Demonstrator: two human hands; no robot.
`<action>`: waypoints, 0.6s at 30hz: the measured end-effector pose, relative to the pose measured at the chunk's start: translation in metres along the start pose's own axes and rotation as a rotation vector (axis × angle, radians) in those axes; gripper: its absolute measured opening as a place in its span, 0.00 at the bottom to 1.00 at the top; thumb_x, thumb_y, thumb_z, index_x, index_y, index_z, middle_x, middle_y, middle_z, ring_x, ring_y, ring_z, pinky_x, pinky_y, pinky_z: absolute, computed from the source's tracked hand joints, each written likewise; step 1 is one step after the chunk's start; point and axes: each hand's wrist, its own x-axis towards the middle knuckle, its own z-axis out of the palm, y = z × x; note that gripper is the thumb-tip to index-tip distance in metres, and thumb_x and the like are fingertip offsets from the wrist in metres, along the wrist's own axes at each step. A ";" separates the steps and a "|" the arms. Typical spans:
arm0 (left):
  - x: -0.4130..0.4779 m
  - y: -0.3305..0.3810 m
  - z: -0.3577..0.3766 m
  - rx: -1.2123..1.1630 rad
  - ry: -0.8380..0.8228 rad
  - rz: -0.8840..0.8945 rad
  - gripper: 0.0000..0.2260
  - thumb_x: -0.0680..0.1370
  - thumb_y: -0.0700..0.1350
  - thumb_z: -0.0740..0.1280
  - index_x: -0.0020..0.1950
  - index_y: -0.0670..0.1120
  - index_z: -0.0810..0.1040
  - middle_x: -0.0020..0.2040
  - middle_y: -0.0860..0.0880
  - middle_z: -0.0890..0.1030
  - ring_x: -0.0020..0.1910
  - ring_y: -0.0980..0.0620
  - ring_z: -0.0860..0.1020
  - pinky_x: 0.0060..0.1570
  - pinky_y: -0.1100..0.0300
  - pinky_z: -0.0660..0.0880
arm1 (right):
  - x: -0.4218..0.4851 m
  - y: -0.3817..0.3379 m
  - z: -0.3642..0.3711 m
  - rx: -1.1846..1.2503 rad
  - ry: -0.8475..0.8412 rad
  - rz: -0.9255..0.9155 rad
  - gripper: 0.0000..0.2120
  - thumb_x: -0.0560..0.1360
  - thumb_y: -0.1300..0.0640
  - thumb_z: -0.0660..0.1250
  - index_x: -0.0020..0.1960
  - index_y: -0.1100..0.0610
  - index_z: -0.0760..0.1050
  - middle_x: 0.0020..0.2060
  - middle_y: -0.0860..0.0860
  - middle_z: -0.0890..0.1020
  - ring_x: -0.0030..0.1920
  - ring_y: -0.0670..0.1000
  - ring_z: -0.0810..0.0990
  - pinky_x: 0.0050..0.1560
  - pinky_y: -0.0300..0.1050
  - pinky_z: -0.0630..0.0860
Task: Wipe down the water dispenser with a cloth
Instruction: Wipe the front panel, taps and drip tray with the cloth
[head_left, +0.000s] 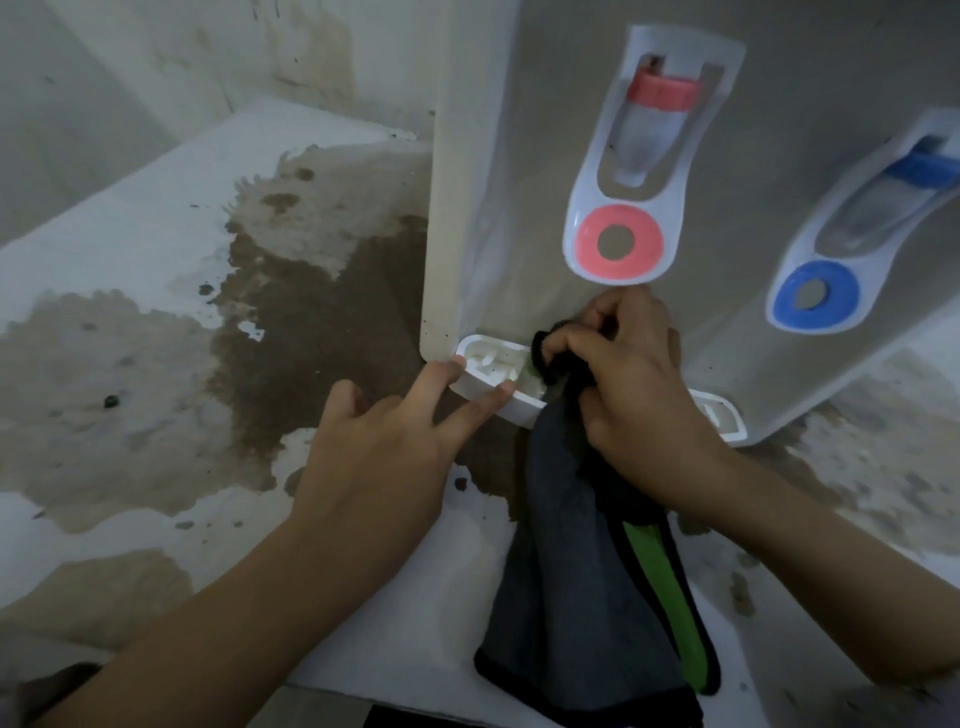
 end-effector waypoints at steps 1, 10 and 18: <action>0.000 0.000 0.000 -0.004 0.005 0.002 0.30 0.62 0.35 0.61 0.64 0.50 0.76 0.58 0.41 0.79 0.23 0.48 0.74 0.34 0.53 0.68 | 0.000 -0.002 0.000 -0.092 -0.002 -0.022 0.21 0.62 0.69 0.55 0.48 0.59 0.80 0.45 0.59 0.72 0.46 0.54 0.64 0.44 0.46 0.62; 0.000 0.001 0.003 0.011 0.035 0.001 0.29 0.63 0.35 0.61 0.63 0.50 0.77 0.57 0.42 0.79 0.22 0.48 0.73 0.34 0.52 0.70 | 0.014 -0.009 -0.001 -0.393 -0.100 -0.220 0.20 0.62 0.64 0.57 0.47 0.55 0.81 0.46 0.58 0.74 0.44 0.56 0.63 0.41 0.47 0.55; -0.003 0.001 0.008 0.014 0.035 0.011 0.29 0.68 0.34 0.52 0.66 0.51 0.74 0.60 0.42 0.77 0.25 0.48 0.75 0.36 0.53 0.70 | 0.023 -0.017 0.004 -0.464 -0.234 -0.239 0.16 0.59 0.60 0.58 0.40 0.56 0.82 0.52 0.58 0.74 0.49 0.57 0.62 0.44 0.48 0.54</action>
